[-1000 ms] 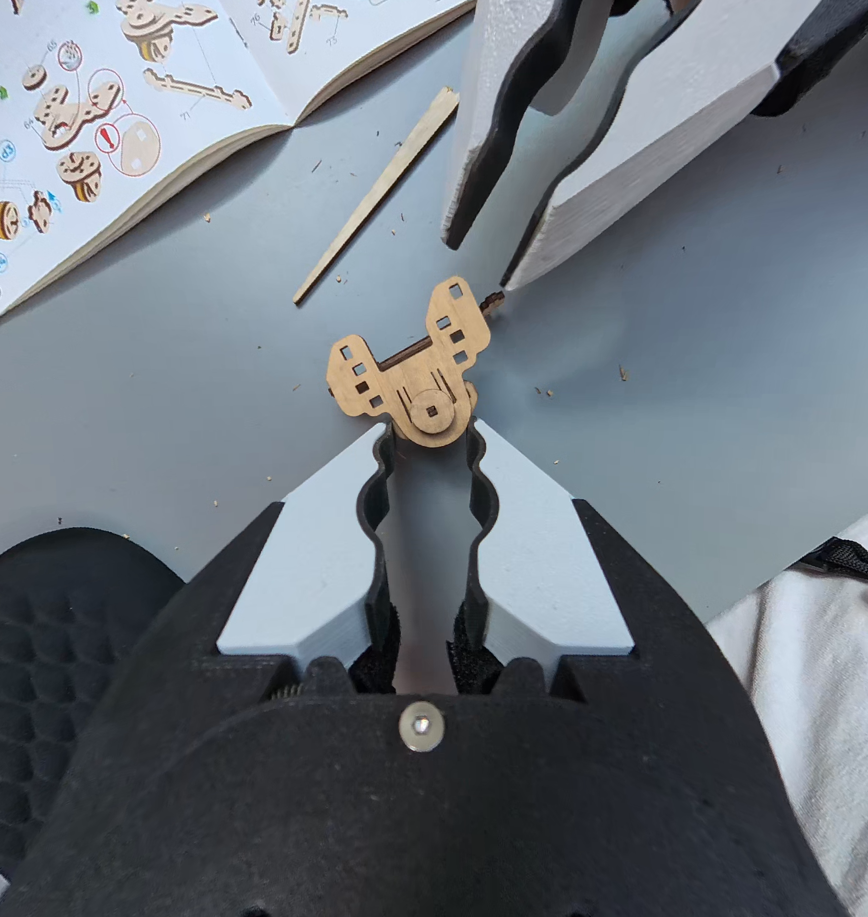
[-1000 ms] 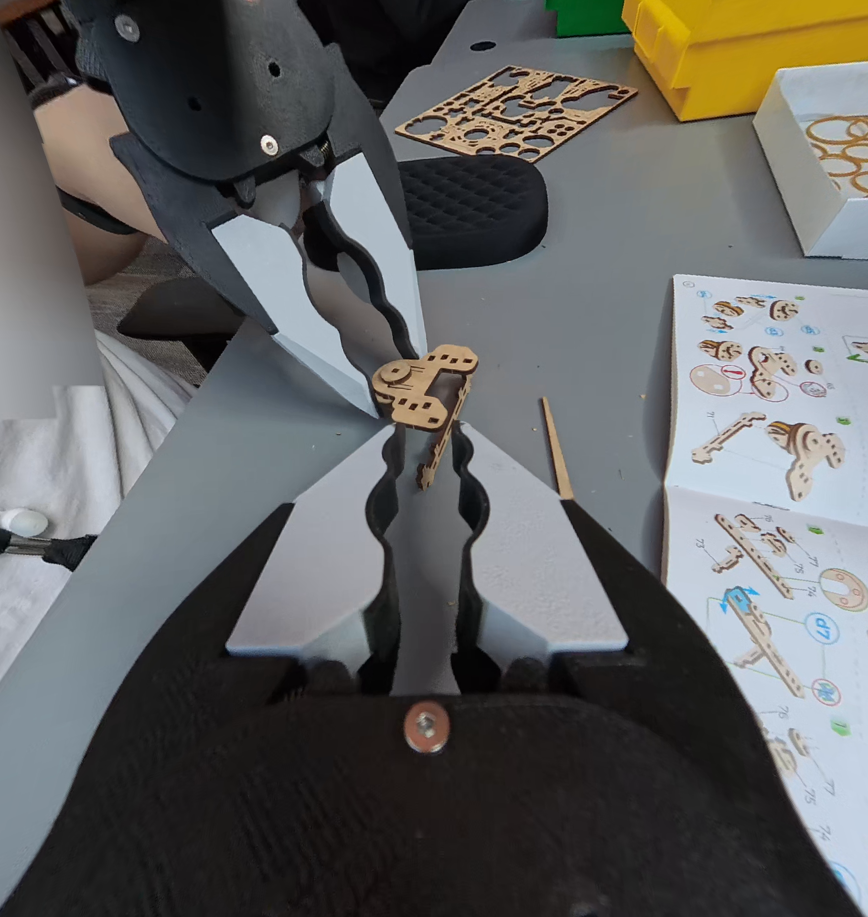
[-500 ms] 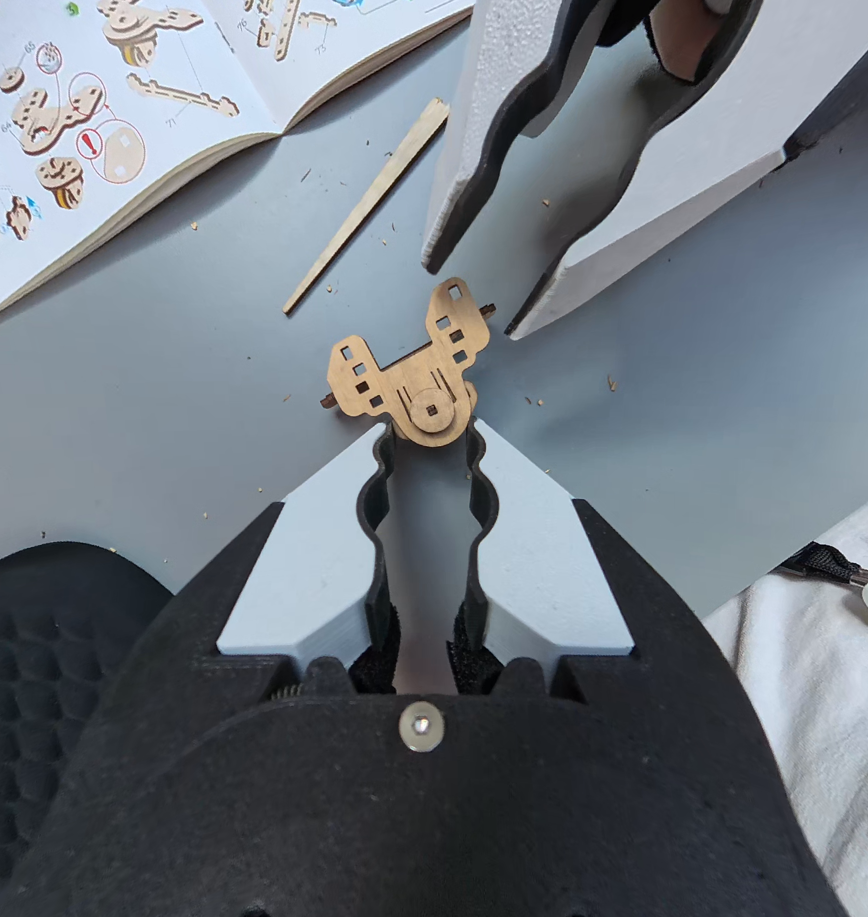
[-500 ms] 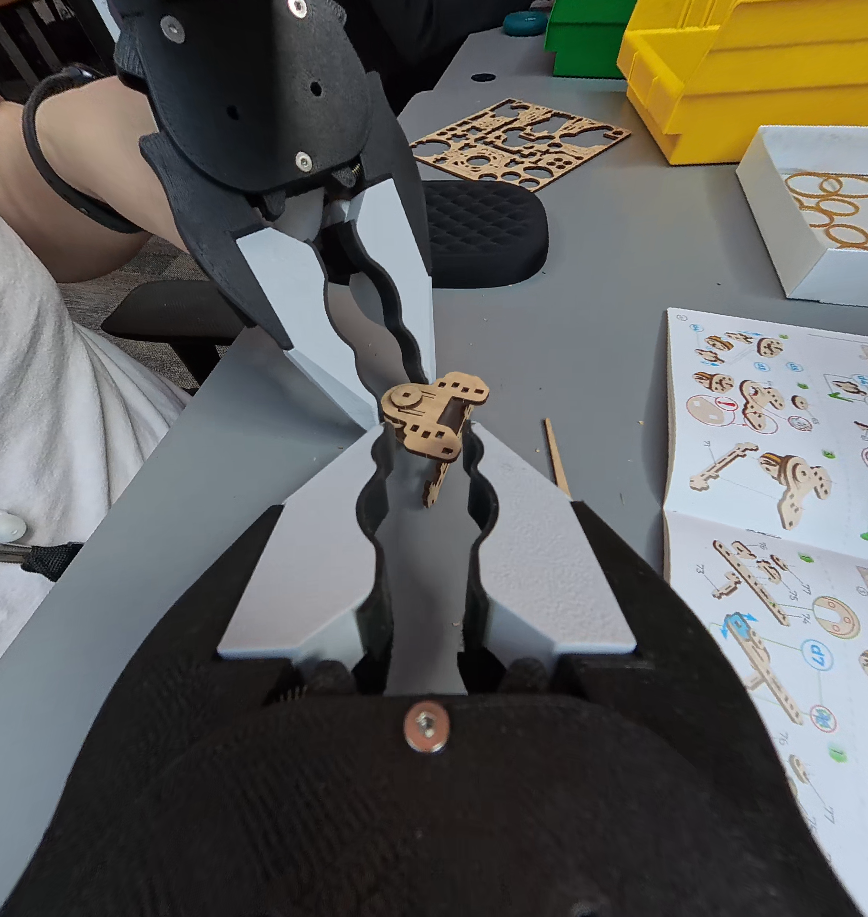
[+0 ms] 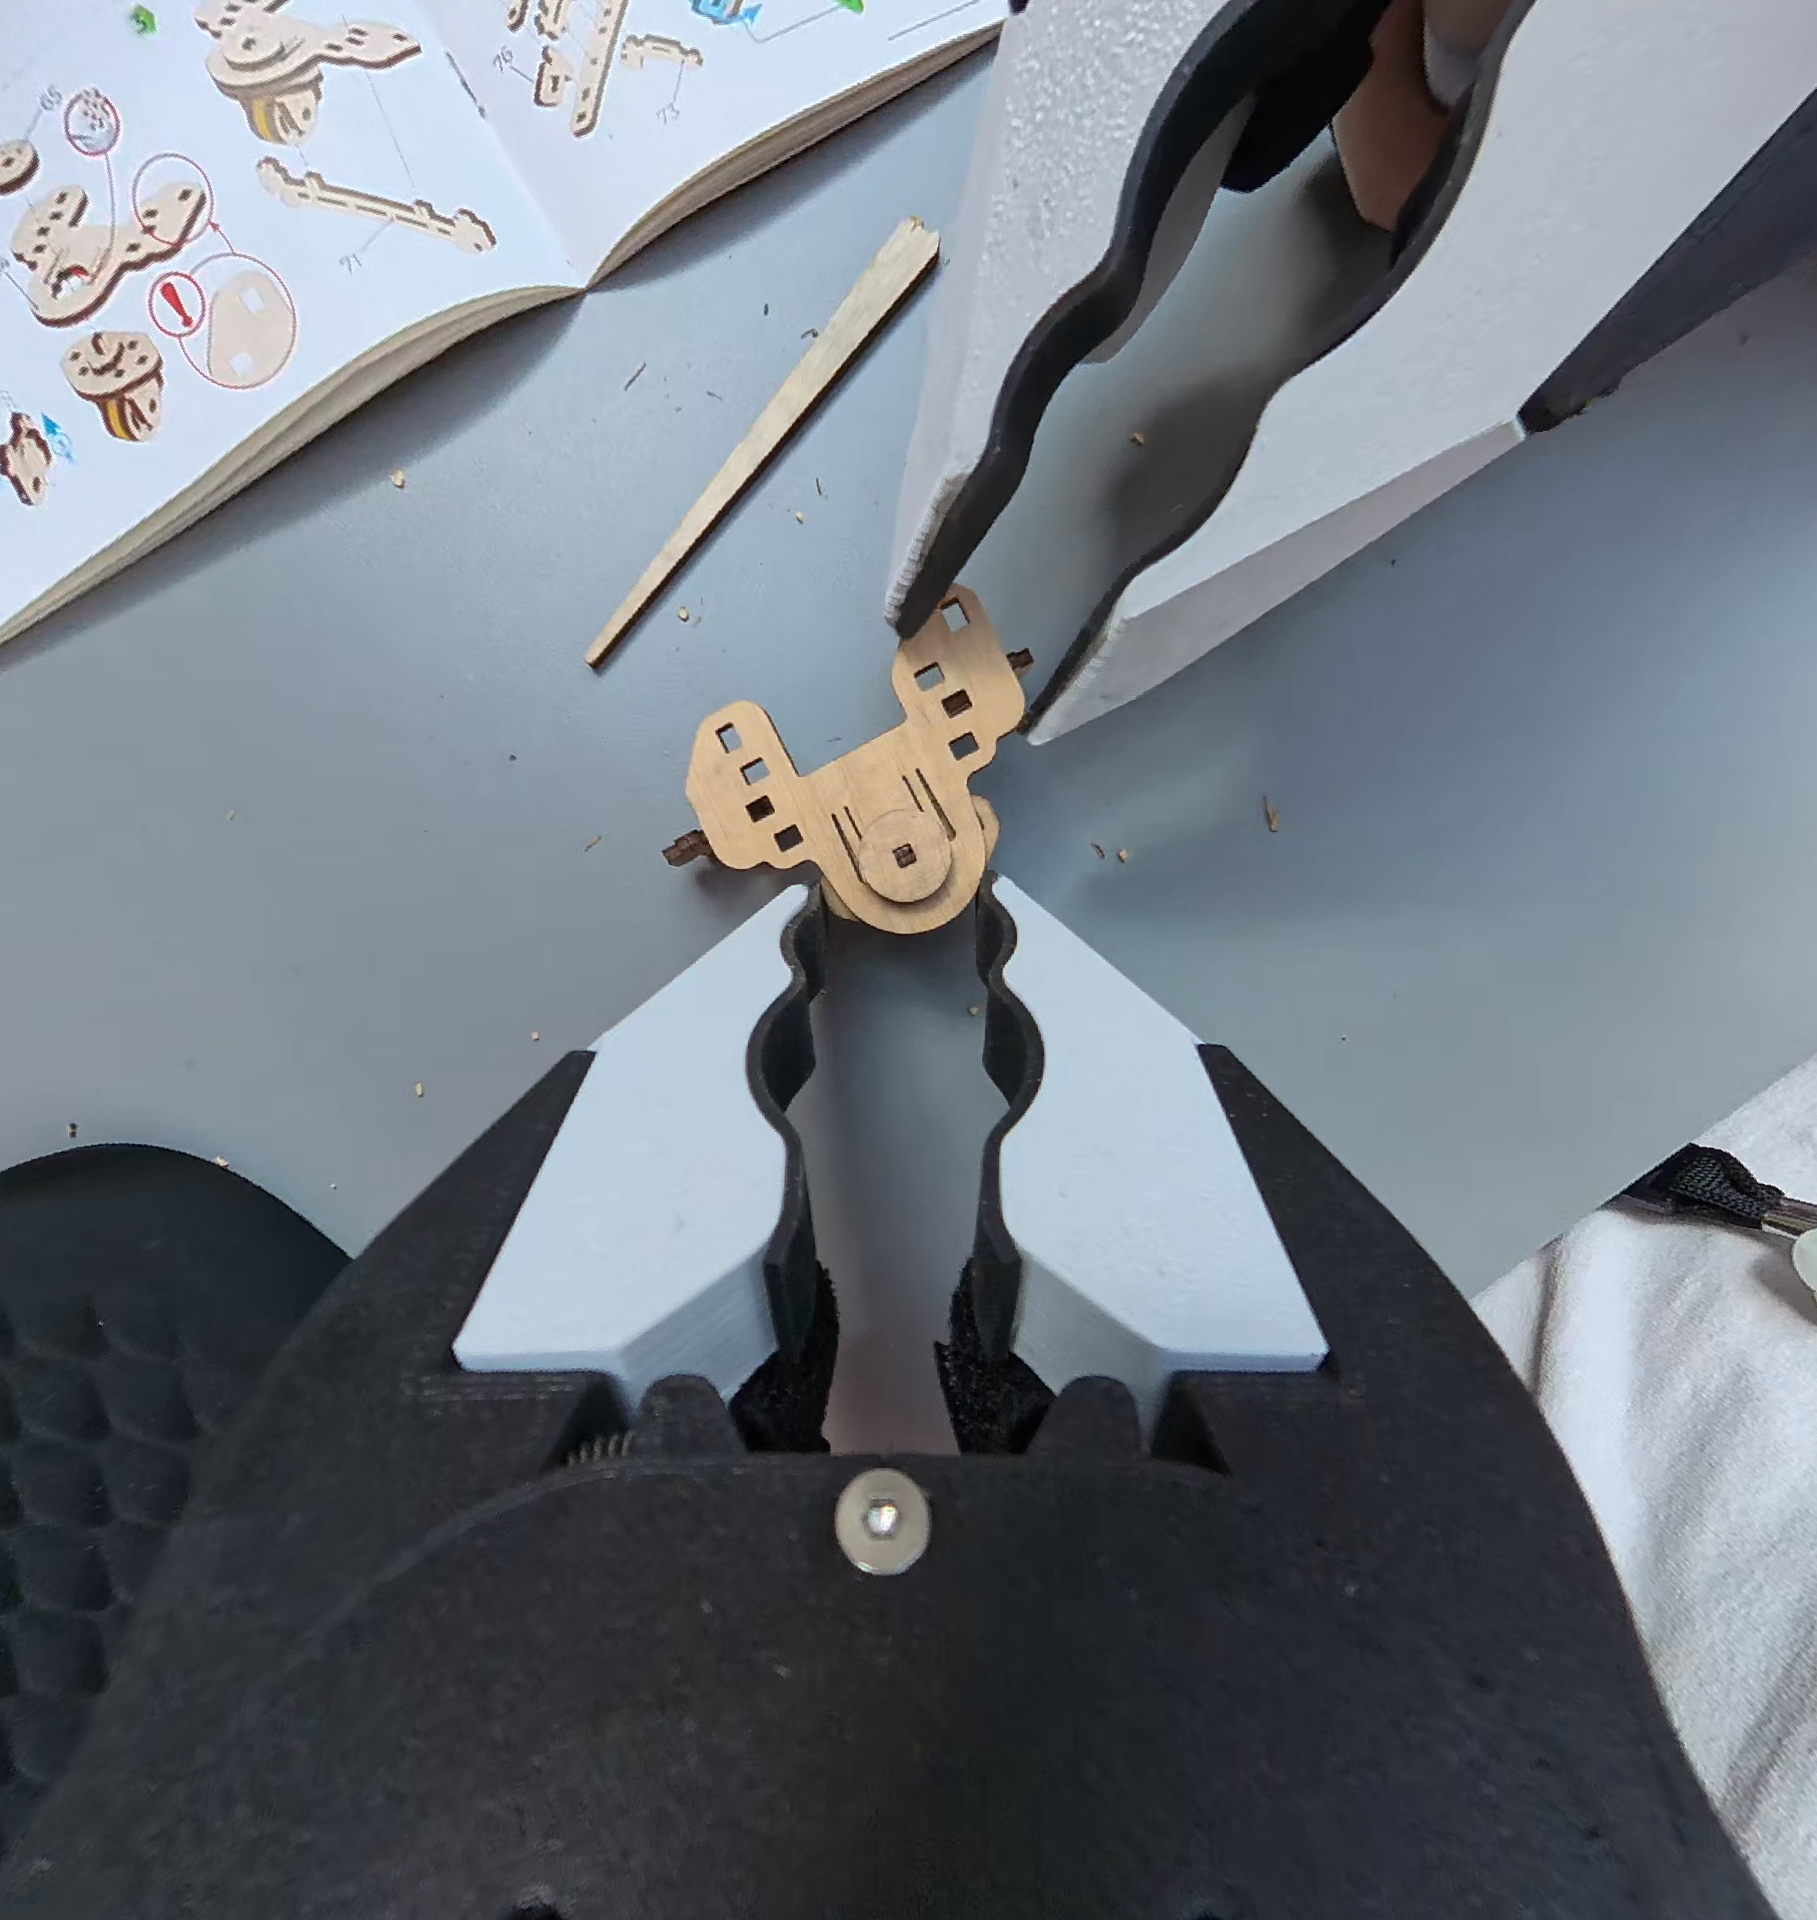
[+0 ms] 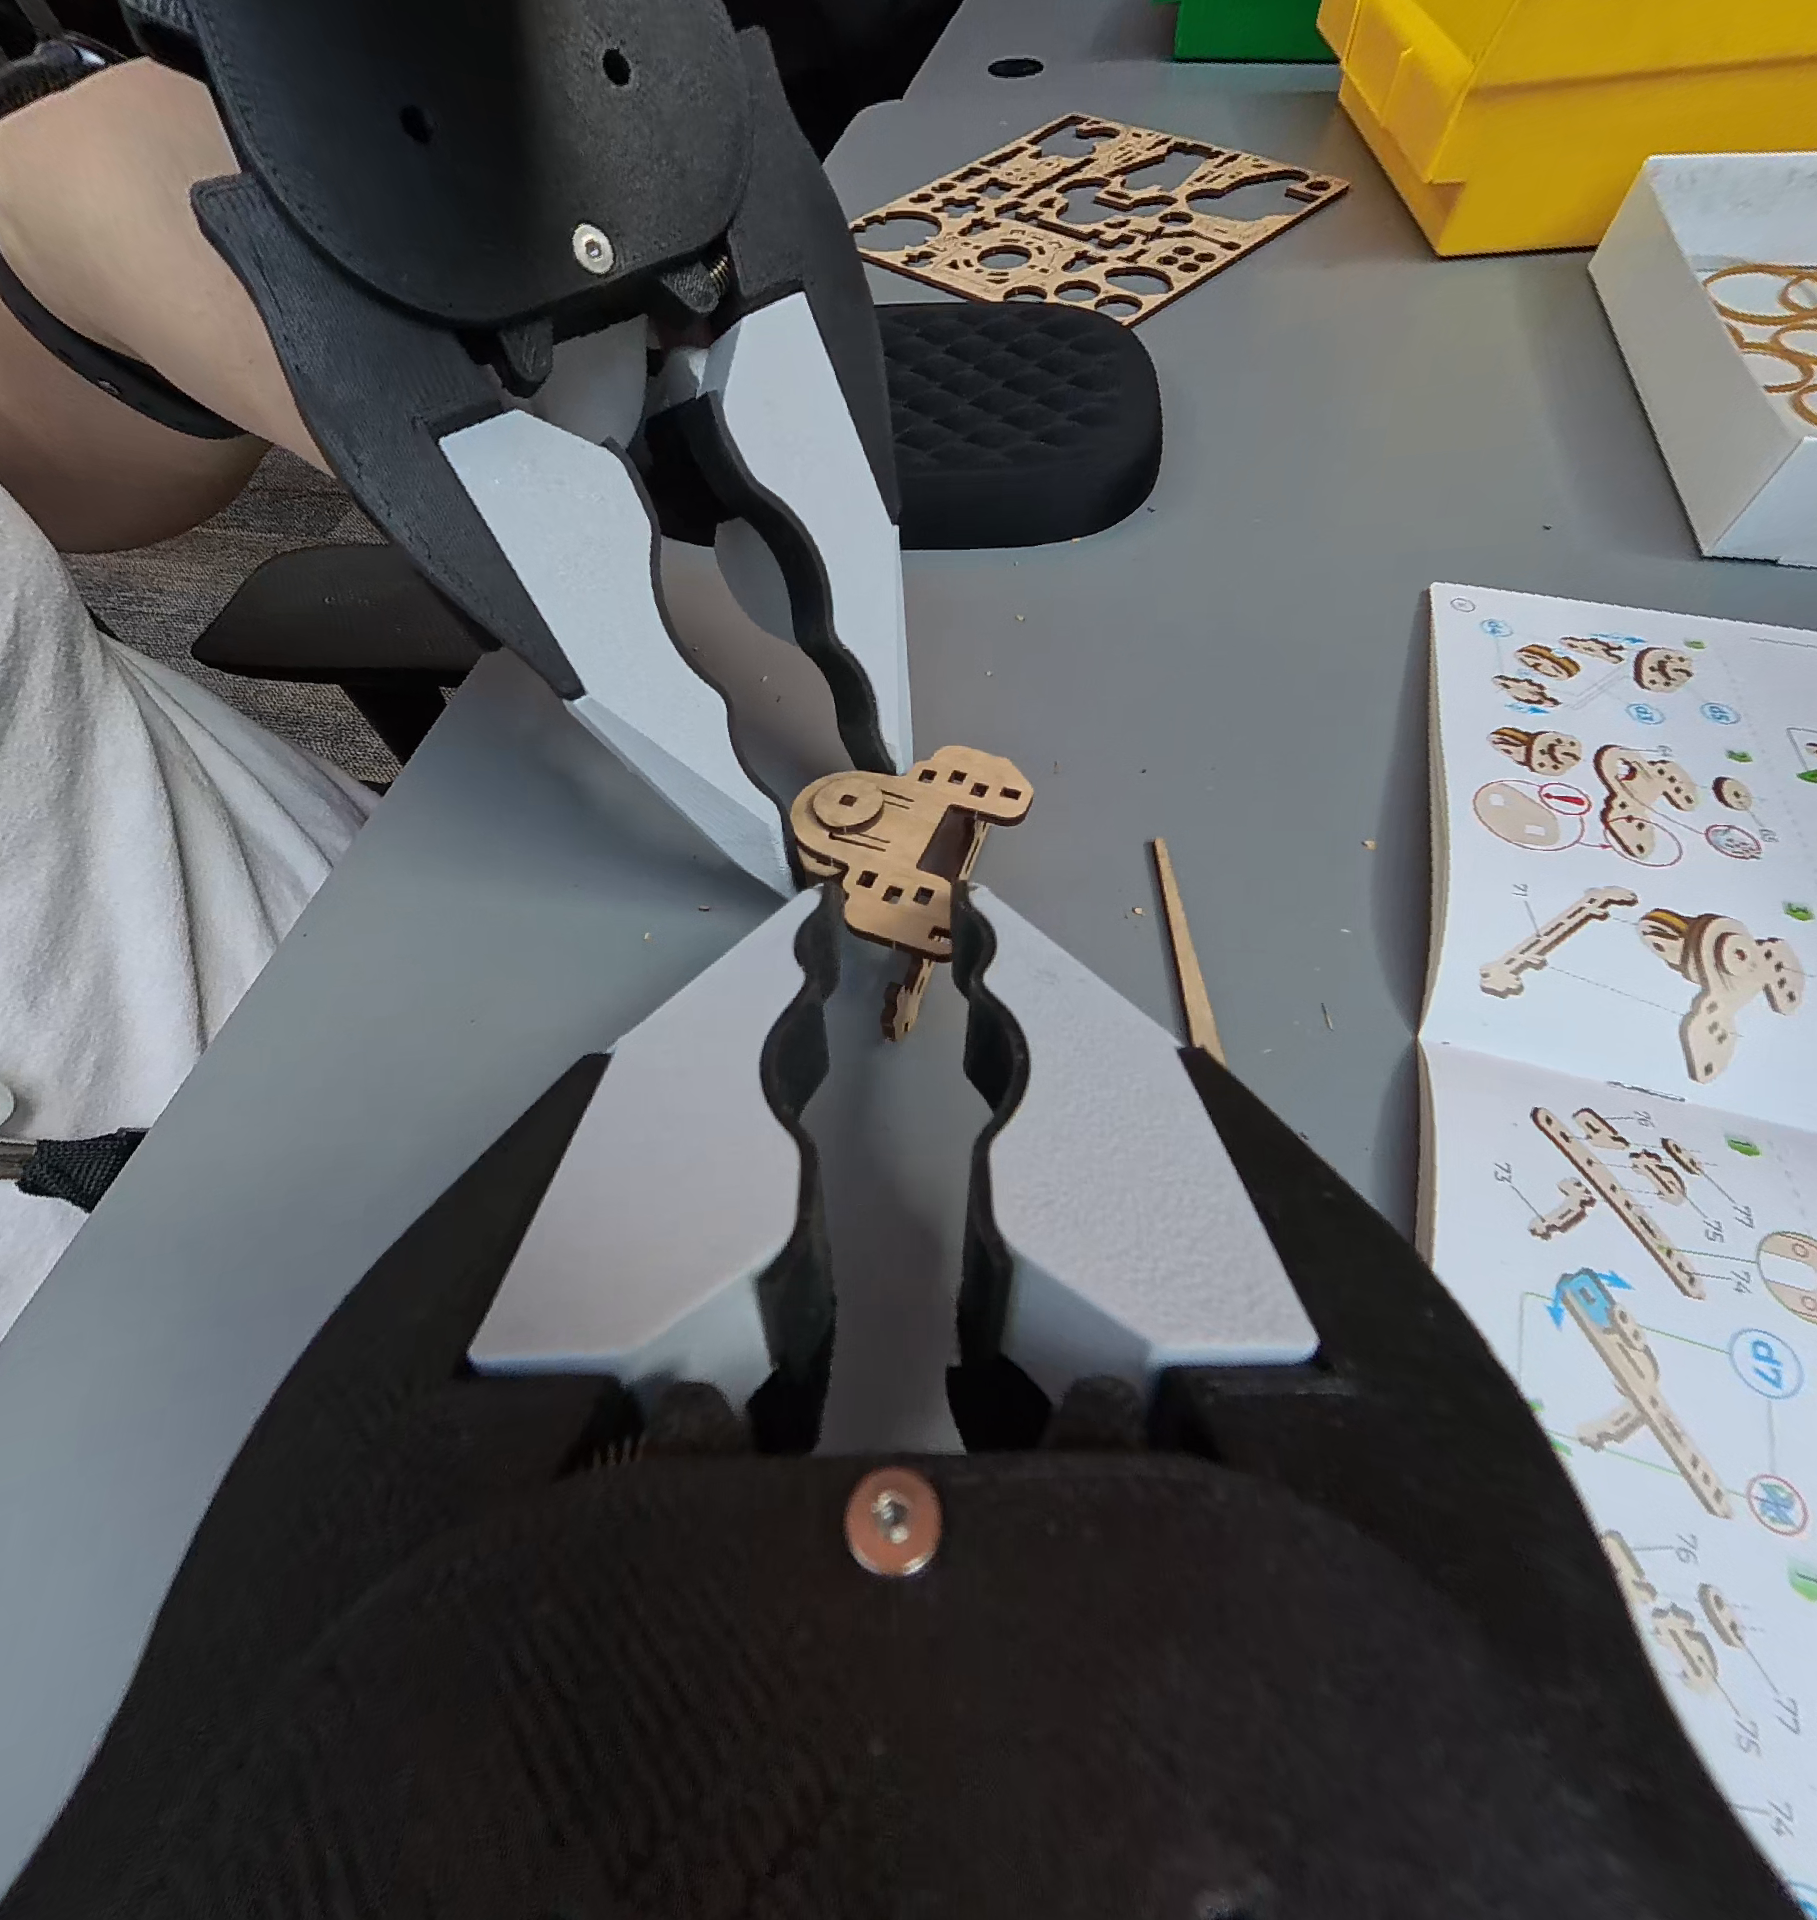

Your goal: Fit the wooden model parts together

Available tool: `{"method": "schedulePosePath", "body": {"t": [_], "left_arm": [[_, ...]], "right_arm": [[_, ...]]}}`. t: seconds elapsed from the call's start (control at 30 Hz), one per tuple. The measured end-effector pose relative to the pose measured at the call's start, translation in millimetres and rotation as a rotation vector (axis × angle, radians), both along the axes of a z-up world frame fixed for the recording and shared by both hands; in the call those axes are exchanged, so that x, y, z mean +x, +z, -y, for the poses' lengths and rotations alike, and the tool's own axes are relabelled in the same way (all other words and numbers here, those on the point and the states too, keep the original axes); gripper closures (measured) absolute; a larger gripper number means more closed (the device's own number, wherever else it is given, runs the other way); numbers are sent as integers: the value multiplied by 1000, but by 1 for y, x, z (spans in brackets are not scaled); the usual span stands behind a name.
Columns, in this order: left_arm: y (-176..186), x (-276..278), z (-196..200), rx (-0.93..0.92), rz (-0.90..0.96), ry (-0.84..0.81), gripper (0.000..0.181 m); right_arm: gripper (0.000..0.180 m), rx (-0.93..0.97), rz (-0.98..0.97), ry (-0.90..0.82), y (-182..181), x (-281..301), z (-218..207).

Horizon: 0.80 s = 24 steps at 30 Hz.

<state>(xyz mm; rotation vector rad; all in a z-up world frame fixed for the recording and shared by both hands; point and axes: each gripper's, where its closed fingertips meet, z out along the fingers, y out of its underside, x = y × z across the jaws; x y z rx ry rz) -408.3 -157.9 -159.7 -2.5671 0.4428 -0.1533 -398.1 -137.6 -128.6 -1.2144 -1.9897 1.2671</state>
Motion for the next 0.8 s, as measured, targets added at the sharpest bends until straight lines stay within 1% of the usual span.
{"method": "schedulePosePath", "body": {"t": [0.07,0.1,0.17,0.23,0.33,0.43,0.8], "left_arm": [[0,0,0,2,-3,-2,154],[0,0,1,3,-4,-2,154],[0,0,1,4,-1,0,154],[0,0,2,5,5,2,154],[0,-1,2,10,1,-2,154],[0,-1,2,14,-7,-7,154],[0,0,3,24,7,-15,154]], "right_arm": [[162,1,-1,3,0,0,0],[160,-2,-5,4,1,0,0],[150,-4,-13,7,1,0,1],[149,13,-7,6,-1,0,0],[150,57,-6,12,-4,0,0],[155,100,-9,11,-7,-1,-1],[156,121,-18,17,-6,0,-1]]}}
